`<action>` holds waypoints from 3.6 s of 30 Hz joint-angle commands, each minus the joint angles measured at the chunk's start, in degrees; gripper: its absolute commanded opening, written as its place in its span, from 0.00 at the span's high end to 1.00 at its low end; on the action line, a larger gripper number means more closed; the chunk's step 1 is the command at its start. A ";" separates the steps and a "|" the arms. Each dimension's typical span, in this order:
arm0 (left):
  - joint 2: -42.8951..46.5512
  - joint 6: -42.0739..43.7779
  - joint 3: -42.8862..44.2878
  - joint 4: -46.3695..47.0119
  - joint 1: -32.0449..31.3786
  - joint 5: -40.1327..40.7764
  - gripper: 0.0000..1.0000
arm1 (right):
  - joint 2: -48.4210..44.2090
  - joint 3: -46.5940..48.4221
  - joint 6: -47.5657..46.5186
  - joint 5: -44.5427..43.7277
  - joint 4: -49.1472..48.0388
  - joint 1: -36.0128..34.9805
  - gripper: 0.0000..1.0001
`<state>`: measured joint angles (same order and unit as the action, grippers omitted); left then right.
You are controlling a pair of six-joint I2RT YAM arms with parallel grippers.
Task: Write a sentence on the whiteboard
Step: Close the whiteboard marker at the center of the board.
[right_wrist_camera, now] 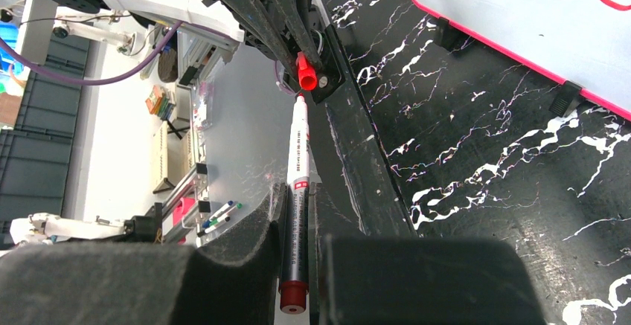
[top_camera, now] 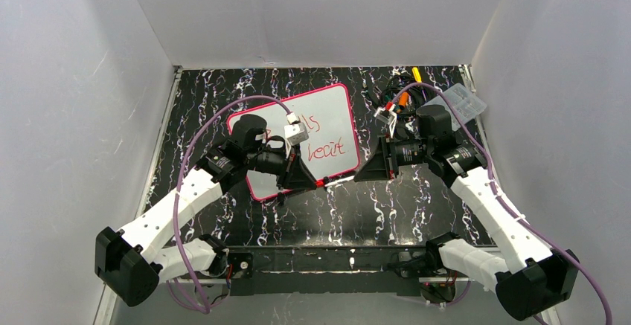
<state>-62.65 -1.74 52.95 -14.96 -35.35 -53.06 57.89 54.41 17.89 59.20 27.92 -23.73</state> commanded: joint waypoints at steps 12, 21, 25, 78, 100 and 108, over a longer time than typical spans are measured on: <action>0.95 1.48 -0.47 -1.65 0.20 -1.47 1.00 | -0.14 -0.21 0.55 -0.63 -2.77 -0.44 0.99; 0.56 1.47 -0.28 -1.57 0.20 -2.58 1.00 | 0.03 -0.20 0.74 -0.07 -3.22 -0.44 0.99; 0.48 1.47 -0.32 -1.62 0.20 -2.64 1.00 | 0.06 -0.19 0.74 -0.03 -3.22 -0.44 0.99; -0.64 2.17 0.62 -0.34 0.20 -3.48 1.00 | -0.14 -1.18 -0.64 0.17 -1.73 -0.97 0.99; -1.08 2.24 1.10 -0.07 -0.84 -5.38 1.00 | 0.91 -0.80 -0.57 0.39 -2.26 -1.54 0.99; -1.09 2.48 1.10 -0.07 -1.34 -5.43 1.00 | 1.17 -0.59 -0.52 0.39 -2.55 -1.67 0.99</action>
<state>-64.07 0.43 52.88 -16.38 -35.83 -55.35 58.57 53.54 17.82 58.94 26.96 -24.75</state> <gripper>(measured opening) 0.079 0.185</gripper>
